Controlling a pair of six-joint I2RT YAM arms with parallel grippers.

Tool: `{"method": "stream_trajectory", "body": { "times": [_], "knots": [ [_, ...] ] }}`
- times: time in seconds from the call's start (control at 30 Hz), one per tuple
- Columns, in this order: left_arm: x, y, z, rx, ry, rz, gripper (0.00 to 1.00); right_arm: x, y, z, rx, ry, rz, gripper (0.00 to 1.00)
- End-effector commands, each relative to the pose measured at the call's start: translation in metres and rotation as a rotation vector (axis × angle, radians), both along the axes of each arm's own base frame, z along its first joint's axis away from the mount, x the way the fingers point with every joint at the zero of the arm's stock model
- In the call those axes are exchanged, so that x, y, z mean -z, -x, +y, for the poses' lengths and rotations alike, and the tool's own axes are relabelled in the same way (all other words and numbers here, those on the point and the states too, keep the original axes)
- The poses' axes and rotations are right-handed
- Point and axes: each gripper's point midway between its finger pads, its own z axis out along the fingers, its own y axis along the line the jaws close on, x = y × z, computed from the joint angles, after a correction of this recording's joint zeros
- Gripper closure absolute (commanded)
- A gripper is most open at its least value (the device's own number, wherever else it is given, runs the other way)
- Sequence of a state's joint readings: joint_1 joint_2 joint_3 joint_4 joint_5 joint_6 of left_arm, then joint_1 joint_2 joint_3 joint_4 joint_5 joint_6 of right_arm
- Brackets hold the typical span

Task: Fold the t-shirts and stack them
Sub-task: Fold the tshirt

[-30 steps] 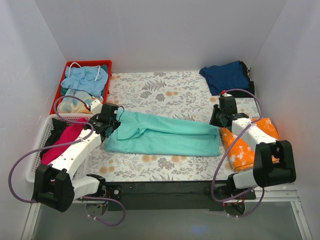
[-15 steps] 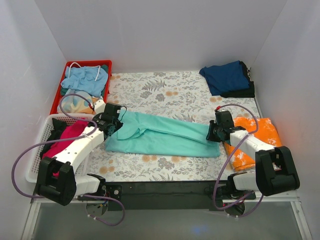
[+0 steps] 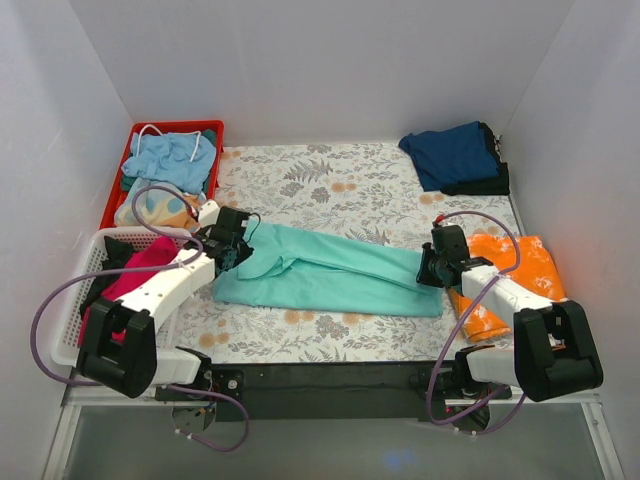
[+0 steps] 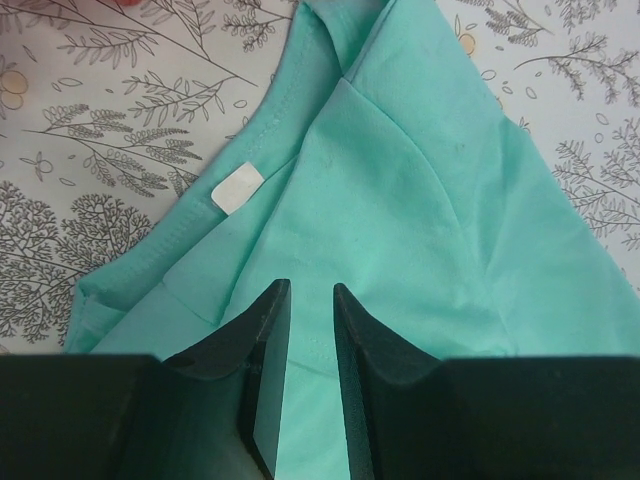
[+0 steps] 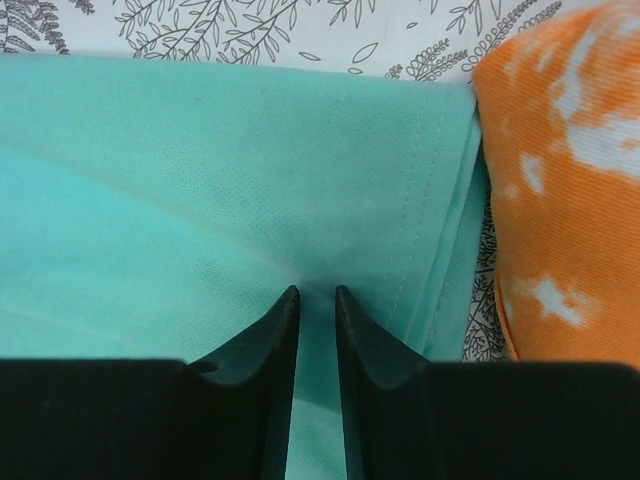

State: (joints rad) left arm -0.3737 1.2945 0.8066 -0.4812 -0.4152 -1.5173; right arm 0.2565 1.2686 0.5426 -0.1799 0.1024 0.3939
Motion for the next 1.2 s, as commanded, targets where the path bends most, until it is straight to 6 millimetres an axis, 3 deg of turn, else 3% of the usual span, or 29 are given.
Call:
{"method": "stream_trajectory", "body": {
  "times": [0.0, 0.1, 0.2, 0.53, 0.97, 1.17],
  "knots": [
    [0.023, 0.006, -0.009, 0.021, 0.010, 0.050, 0.77, -0.002, 0.009, -0.016, 0.036, 0.073, 0.033, 0.73],
    [0.044, 0.017, -0.012, 0.028, 0.007, 0.111, 0.78, -0.015, 0.000, -0.017, 0.035, 0.079, -0.001, 0.73],
    [0.061, 0.027, -0.013, 0.042, 0.009, 0.149, 0.78, -0.015, -0.002, -0.016, 0.030, 0.084, 0.006, 0.73],
    [0.087, 0.048, 0.008, -0.017, -0.093, 0.251, 0.79, -0.003, 0.005, -0.018, 0.031, 0.088, 0.030, 0.73],
    [0.051, 0.046, 0.011, -0.033, -0.118, 0.180, 0.77, 0.001, 0.007, -0.016, 0.023, 0.083, 0.038, 0.73],
    [0.050, 0.060, 0.007, -0.018, -0.090, 0.188, 0.76, 0.002, 0.009, -0.017, 0.024, 0.088, 0.038, 0.73]
  ]
}}
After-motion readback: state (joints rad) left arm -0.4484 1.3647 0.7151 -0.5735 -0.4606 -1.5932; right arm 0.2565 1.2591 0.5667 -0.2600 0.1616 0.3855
